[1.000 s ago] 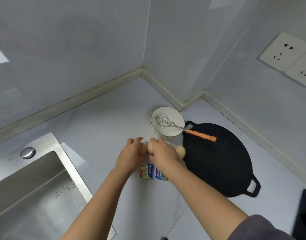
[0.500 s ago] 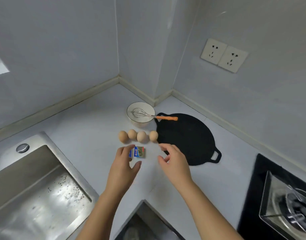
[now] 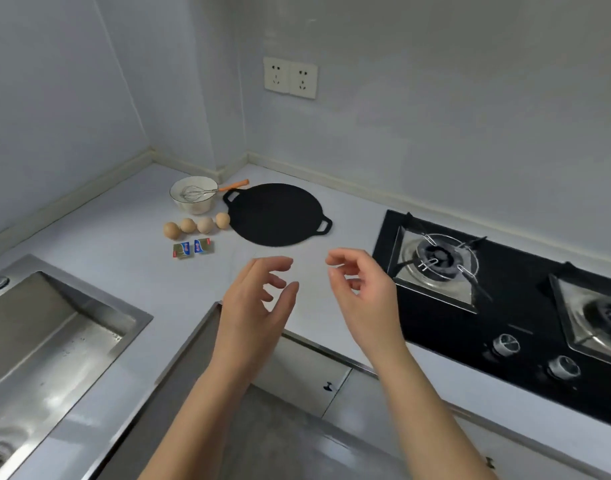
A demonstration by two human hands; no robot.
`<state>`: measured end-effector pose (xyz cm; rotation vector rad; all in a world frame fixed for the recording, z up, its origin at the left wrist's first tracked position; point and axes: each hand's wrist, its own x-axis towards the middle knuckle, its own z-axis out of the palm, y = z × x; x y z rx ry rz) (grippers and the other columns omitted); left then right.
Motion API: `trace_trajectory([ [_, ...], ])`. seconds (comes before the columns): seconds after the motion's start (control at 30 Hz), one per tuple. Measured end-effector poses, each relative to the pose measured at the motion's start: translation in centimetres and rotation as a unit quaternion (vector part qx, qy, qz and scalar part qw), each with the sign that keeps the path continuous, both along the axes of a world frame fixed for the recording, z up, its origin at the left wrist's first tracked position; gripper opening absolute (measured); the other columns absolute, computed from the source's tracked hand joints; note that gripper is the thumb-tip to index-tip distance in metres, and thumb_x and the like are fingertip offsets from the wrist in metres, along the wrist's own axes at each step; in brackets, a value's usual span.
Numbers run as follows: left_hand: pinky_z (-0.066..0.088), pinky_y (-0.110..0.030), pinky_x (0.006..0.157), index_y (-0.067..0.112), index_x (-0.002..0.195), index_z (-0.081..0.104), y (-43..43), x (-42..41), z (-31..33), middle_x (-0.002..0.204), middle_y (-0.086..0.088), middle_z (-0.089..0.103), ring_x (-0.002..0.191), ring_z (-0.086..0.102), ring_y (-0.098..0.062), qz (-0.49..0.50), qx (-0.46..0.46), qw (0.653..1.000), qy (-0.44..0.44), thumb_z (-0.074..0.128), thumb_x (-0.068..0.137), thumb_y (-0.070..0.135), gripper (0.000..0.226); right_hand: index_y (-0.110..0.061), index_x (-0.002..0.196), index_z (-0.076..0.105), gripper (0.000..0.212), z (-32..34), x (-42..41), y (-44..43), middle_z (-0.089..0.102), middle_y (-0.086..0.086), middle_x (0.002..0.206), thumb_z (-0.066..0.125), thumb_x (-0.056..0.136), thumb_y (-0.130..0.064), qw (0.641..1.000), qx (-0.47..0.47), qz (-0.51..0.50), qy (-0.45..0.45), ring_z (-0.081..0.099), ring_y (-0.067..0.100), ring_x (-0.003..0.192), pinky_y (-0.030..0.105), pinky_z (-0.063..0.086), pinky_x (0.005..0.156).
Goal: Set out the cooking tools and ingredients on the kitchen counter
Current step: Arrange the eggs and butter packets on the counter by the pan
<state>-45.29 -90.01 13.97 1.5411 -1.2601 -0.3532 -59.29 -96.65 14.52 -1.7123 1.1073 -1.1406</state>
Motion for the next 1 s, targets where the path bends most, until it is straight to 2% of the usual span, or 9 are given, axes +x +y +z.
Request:
trace_trajectory([
  [0.1, 0.044, -0.011, 0.071, 0.036, 0.102, 0.057, 2.0, -2.8, 1.1, 0.105, 0.019, 0.061, 0.090, 0.060, -0.005, -0.061, -0.008, 0.998, -0.008, 0.064, 0.086, 0.012, 0.029, -0.025, 0.100, 0.066, 0.021, 1.8, -3.4, 3.3, 0.068, -0.013, 0.095, 0.060, 0.090, -0.008, 0.999, -0.026, -0.033, -0.015, 0.060, 0.004, 0.087, 0.016, 0.049, 0.073],
  [0.3, 0.045, -0.012, 0.070, 0.046, 0.098, 0.054, 8.4, -6.3, 2.0, 0.100, 0.020, 0.060, 0.091, 0.060, -0.004, -0.189, -0.024, 0.981, -0.035, 0.064, 0.086, 0.012, 0.036, -0.023, 0.098, 0.068, 0.026, 3.4, -8.9, 12.3, 0.069, -0.012, 0.090, 0.062, 0.087, -0.001, 0.988, -0.083, -0.131, 0.002, 0.063, 0.006, 0.086, 0.016, 0.050, 0.075],
  [0.43, 0.043, -0.008, 0.071, 0.035, 0.095, 0.060, 14.1, -7.4, 2.0, 0.096, 0.016, 0.062, 0.087, 0.059, -0.003, -0.262, -0.032, 0.965, 0.002, 0.065, 0.086, 0.008, 0.029, -0.024, 0.094, 0.069, 0.027, 3.4, -10.5, 20.0, 0.069, -0.013, 0.090, 0.062, 0.086, 0.001, 0.975, -0.100, -0.196, 0.028, 0.063, 0.007, 0.085, 0.016, 0.049, 0.073],
  [0.53, 0.042, -0.010, 0.071, 0.033, 0.095, 0.061, 17.5, -8.6, 2.6, 0.093, 0.016, 0.062, 0.085, 0.059, -0.001, -0.285, -0.036, 0.958, 0.006, 0.066, 0.086, 0.008, 0.027, -0.025, 0.092, 0.068, 0.026, 4.3, -11.7, 24.6, 0.069, -0.013, 0.090, 0.063, 0.086, 0.000, 0.965, -0.100, -0.234, 0.064, 0.063, 0.005, 0.086, 0.015, 0.049, 0.071],
  [0.67, 0.042, -0.012, 0.071, 0.028, 0.096, 0.062, 21.2, -9.6, 4.2, 0.094, 0.016, 0.062, 0.083, 0.058, -0.001, -0.338, -0.074, 0.938, 0.003, 0.066, 0.085, 0.006, 0.026, -0.022, 0.093, 0.068, 0.025, 6.7, -13.7, 29.9, 0.068, -0.011, 0.091, 0.065, 0.084, 0.001, 0.941, -0.161, -0.278, 0.109, 0.063, 0.009, 0.086, 0.019, 0.049, 0.071],
  [0.8, 0.044, -0.016, 0.070, 0.030, 0.095, 0.063, 24.2, -11.3, 3.9, 0.095, 0.017, 0.063, 0.086, 0.060, -0.007, -0.338, -0.072, 0.938, 0.022, 0.065, 0.085, 0.005, 0.027, -0.018, 0.094, 0.069, 0.023, 8.0, -15.7, 34.0, 0.067, -0.008, 0.090, 0.064, 0.084, 0.002, 0.925, -0.195, -0.279, 0.171, 0.062, 0.008, 0.085, 0.023, 0.051, 0.072],
  [1.0, 0.043, -0.012, 0.070, 0.041, 0.089, 0.057, 29.9, -16.5, 3.5, 0.094, 0.018, 0.063, 0.085, 0.060, -0.004, -0.384, -0.066, 0.920, 0.032, 0.067, 0.085, 0.008, 0.035, -0.013, 0.095, 0.070, 0.024, 10.4, -20.3, 41.8, 0.065, -0.010, 0.089, 0.065, 0.082, 0.007, 0.889, -0.239, -0.313, 0.234, 0.060, 0.003, 0.085, 0.012, 0.046, 0.076],
])
